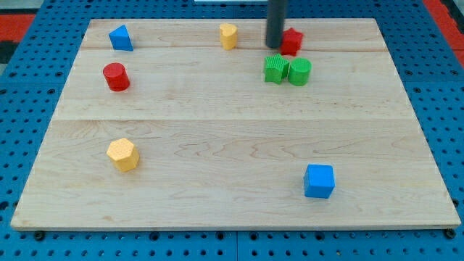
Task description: Move the red star parallel right to the yellow heart
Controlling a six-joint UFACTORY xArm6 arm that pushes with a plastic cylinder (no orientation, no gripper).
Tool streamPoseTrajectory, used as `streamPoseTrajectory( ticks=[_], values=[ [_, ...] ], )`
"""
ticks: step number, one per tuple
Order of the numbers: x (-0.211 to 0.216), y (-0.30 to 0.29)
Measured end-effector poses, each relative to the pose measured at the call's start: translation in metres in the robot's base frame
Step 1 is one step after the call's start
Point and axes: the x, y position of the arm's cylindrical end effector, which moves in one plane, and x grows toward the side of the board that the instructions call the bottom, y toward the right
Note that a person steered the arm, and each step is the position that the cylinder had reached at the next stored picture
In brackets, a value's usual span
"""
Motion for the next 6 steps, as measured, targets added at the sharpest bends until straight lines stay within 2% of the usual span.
streamPoseTrajectory(
  ticks=[1, 2, 3, 4, 6],
  values=[
    [-0.003, 0.049],
    [-0.003, 0.072],
    [0.010, 0.036],
    [0.039, 0.031],
    [0.038, 0.174]
  ],
)
